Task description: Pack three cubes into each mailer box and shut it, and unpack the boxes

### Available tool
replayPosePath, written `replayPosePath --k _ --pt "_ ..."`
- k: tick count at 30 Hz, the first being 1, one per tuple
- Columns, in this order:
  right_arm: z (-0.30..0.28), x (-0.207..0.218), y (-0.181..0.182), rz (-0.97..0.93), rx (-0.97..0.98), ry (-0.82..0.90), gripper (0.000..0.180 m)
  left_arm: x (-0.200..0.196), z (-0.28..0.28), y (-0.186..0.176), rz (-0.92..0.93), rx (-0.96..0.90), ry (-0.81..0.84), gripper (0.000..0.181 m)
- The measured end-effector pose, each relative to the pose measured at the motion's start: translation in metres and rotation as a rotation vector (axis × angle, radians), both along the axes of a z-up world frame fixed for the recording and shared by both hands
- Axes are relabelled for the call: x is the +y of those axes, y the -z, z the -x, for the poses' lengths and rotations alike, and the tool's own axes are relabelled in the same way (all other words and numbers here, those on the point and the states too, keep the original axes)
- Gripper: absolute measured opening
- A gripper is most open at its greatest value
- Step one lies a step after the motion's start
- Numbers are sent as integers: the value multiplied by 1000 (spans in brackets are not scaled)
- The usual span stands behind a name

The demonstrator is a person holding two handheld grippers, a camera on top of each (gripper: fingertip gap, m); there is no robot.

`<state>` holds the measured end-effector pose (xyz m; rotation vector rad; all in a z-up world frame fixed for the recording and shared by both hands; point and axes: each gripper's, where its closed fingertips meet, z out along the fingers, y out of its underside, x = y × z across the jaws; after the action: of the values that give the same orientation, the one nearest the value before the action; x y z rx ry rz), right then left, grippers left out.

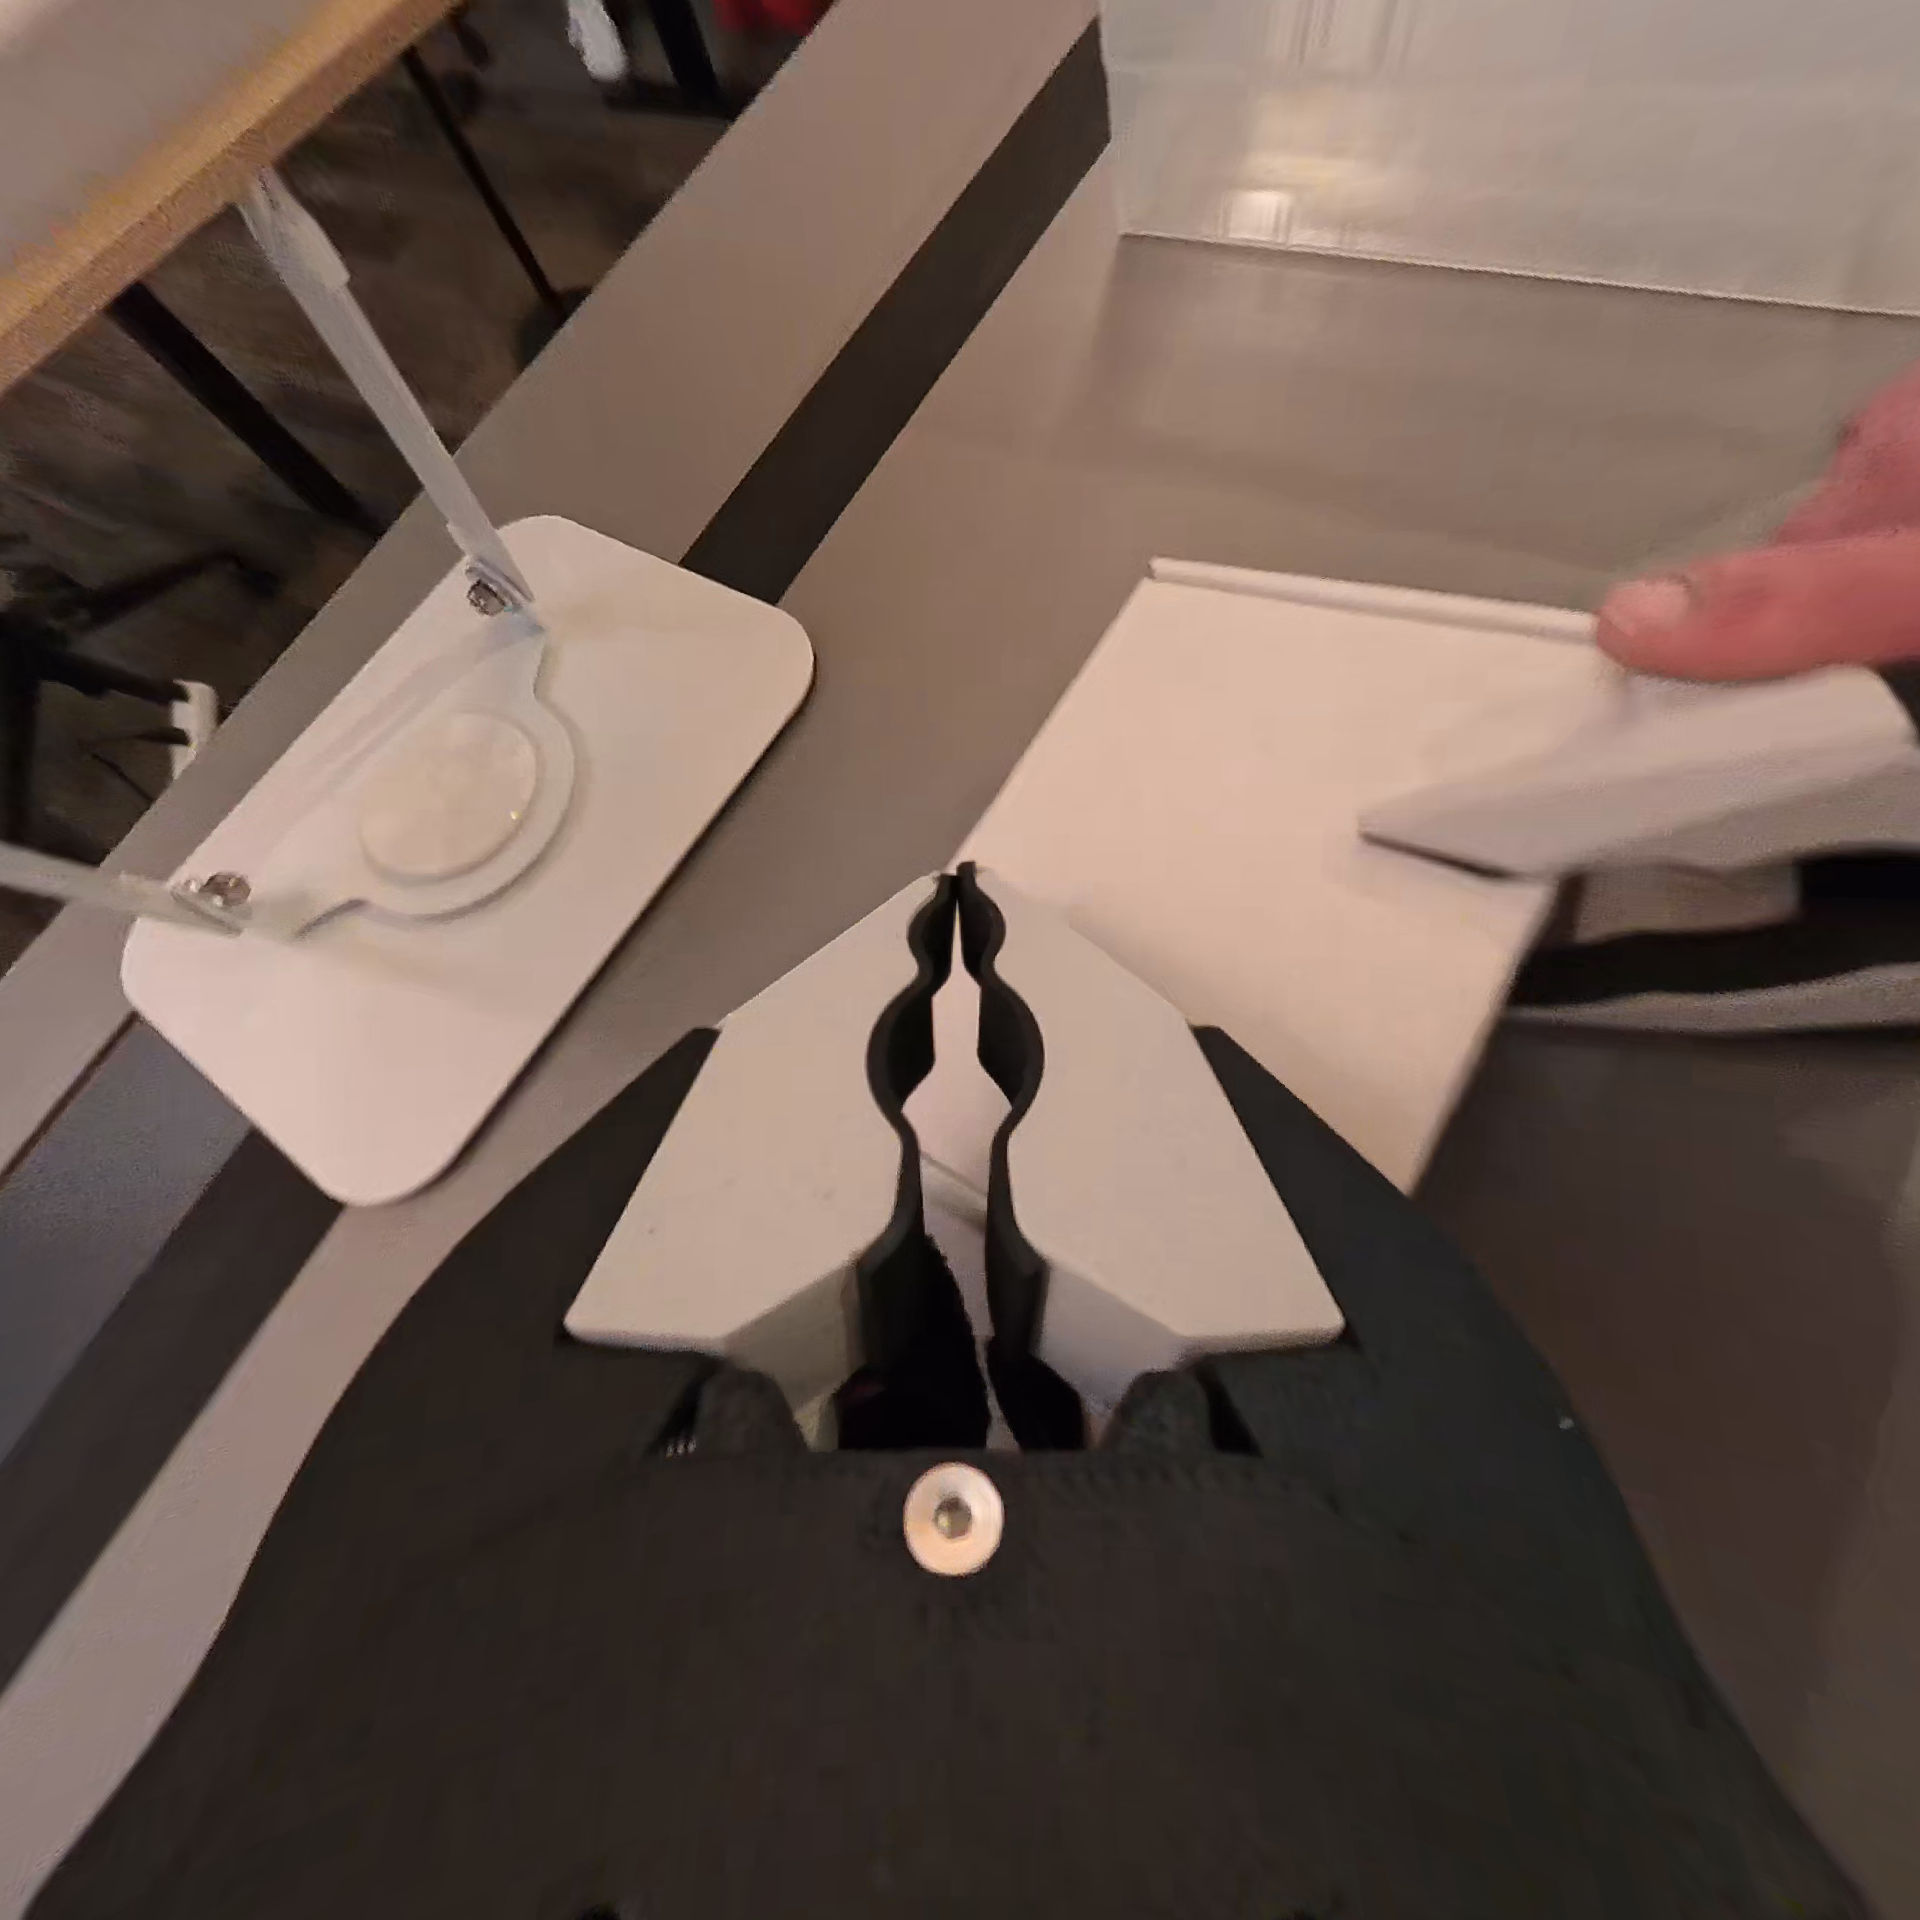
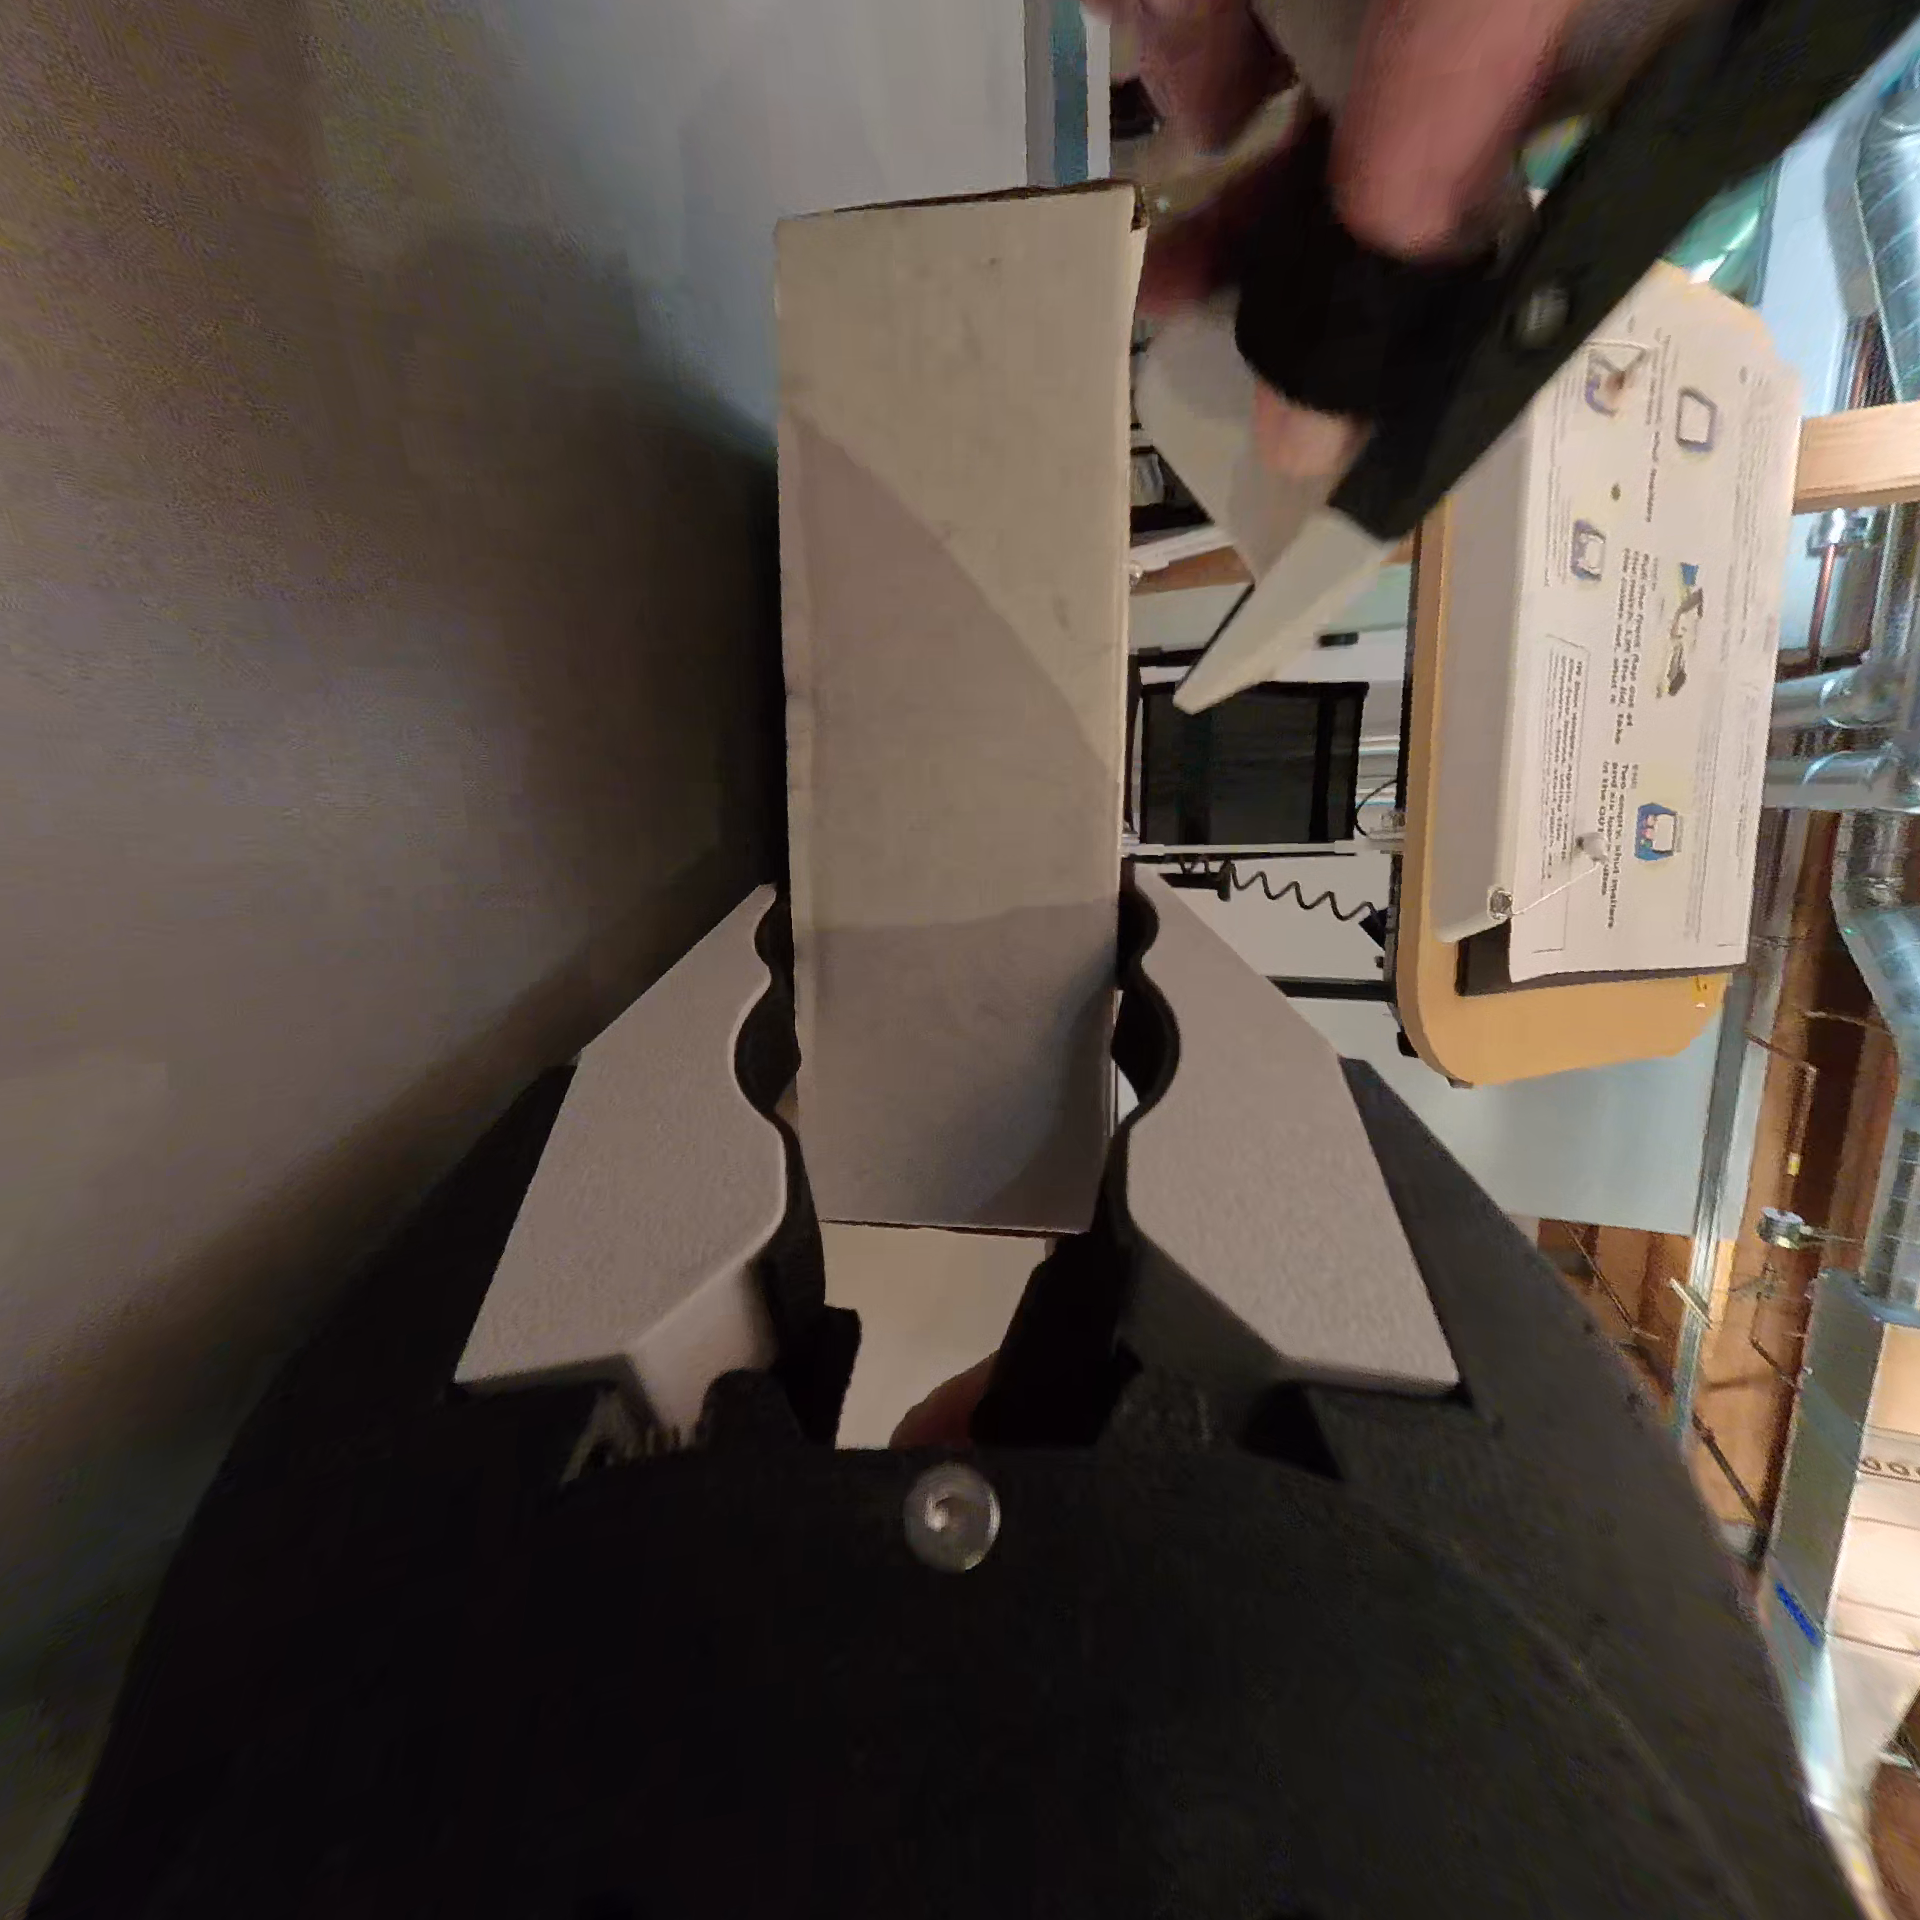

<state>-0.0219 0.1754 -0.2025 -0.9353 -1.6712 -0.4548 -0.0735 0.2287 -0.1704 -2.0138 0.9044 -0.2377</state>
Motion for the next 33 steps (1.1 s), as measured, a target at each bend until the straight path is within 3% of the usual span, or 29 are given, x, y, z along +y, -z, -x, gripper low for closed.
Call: replayPosePath --k 5,11,24,25,26,33 --pt "0 -8 3 62 9 -27 59 -39 20 14 -78 -9 -73 0" --pt "-1 -17 4 180 31 -66 58 -48 20 14 -133 -84 -77 0" --pt "-7 -49 -11 723 173 -228 66 -55 17 15 -141 -154 -20 0" --pt "-10 -54 -16 774 190 -252 56 -53 20 19 -138 -130 -33 0" --pt "-14 -53 -18 791 197 -256 13 -54 20 20 -142 -134 -25 0" --pt "-14 -47 -34 698 209 -224 2 -57 15 20 -156 -110 21 0"
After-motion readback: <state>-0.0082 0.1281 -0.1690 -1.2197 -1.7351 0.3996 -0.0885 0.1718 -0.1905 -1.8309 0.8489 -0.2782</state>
